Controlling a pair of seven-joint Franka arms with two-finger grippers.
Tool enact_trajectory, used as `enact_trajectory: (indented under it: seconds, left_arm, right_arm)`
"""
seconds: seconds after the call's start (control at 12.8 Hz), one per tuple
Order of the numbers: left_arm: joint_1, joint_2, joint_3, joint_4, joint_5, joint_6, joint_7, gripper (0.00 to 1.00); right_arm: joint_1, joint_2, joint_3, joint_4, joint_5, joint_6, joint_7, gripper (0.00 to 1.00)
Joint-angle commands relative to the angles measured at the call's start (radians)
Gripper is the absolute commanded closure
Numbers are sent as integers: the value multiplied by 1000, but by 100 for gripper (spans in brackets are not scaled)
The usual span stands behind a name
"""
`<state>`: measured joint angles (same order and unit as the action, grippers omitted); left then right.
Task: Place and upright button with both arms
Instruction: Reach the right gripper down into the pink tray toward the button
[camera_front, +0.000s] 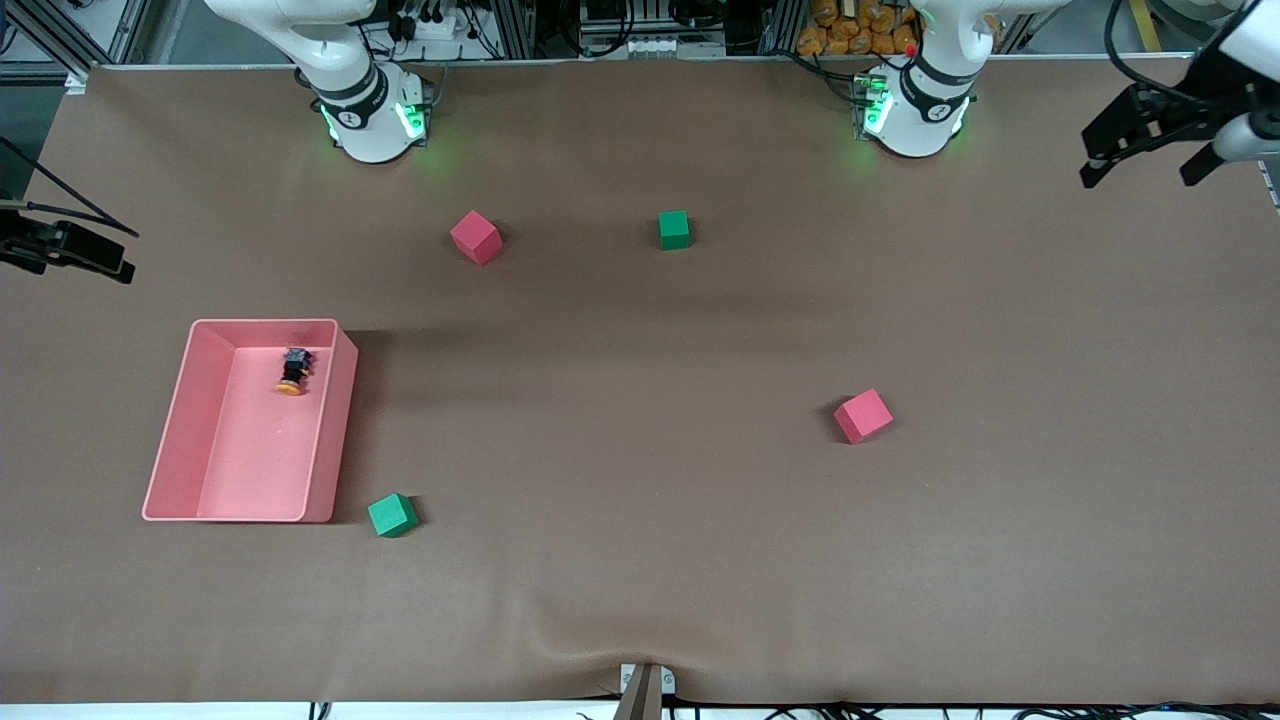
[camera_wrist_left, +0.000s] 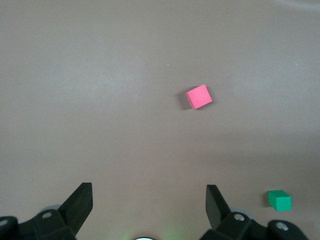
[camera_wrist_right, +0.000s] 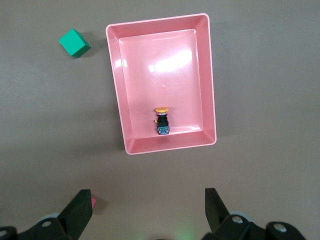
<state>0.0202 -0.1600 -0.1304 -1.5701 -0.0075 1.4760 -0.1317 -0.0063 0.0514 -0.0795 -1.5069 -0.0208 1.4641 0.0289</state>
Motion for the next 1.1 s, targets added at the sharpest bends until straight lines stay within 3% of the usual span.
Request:
enact_trajectory:
  seconds: [0.0, 0.31, 0.63, 1.02]
  left_arm:
    - [9, 20, -3, 41, 11, -23, 12, 0]
    - [27, 43, 2, 48, 23, -43, 15, 0]
    - [75, 40, 2, 27, 21, -88, 114, 0]
    - [104, 45, 0, -4, 23, -89, 144, 0]
  right_arm:
    - [5, 7, 7, 21, 1, -7, -4, 0]
    - [31, 7, 11, 10, 1, -7, -6, 0]
    - [48, 7, 9, -119, -1, 106, -10, 0]
    - [34, 11, 9, -393, -1, 443, -70, 0]
